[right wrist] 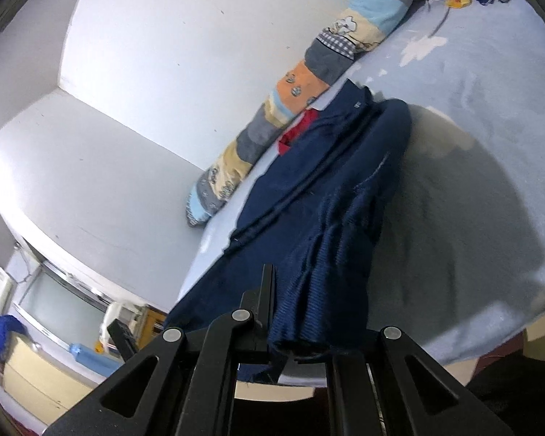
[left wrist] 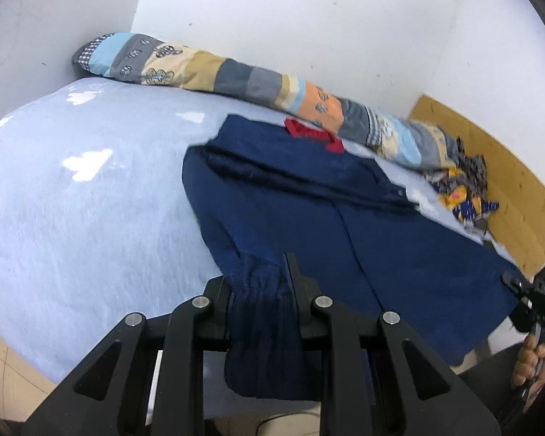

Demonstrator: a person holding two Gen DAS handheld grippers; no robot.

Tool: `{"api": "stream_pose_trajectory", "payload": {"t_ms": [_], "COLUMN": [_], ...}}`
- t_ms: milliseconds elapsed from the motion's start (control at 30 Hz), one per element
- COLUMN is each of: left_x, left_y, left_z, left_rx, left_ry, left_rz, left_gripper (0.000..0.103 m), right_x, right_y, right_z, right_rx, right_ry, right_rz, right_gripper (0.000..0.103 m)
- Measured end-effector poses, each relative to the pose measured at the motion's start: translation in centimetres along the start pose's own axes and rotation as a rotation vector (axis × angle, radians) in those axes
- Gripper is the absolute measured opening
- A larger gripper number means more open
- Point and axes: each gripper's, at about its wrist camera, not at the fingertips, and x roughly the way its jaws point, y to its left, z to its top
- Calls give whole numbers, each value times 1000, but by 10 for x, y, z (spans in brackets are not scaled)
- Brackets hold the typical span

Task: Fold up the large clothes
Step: 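Carry the held hem with both grippers over toward the red collar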

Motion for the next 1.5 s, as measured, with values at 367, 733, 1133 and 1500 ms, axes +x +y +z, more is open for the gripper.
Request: {"api": "stream_pose_trajectory", "payload": {"t_ms": [367,733,1133,1500], "left_x": [-9,-3,42,174], "left_y": [-1,-9,-15,0], "left_z": [64,102,178,264], "left_rx": [-69,-48,-28,-54], "left_ry": [-71,-114,-119,19], "left_rz": [14,30,40,81], "left_gripper": [19,19,19,20], "right_x": [-4,5,44,154], "right_y": [34,63,93,94], "right_z": [53,90,166,275], "right_rx": [-2,-63,-118,-172], "right_ry": [-64,-79,-101,-90], "right_rz": [65,74,60,-40], "right_gripper": [7,7,7,7]}}
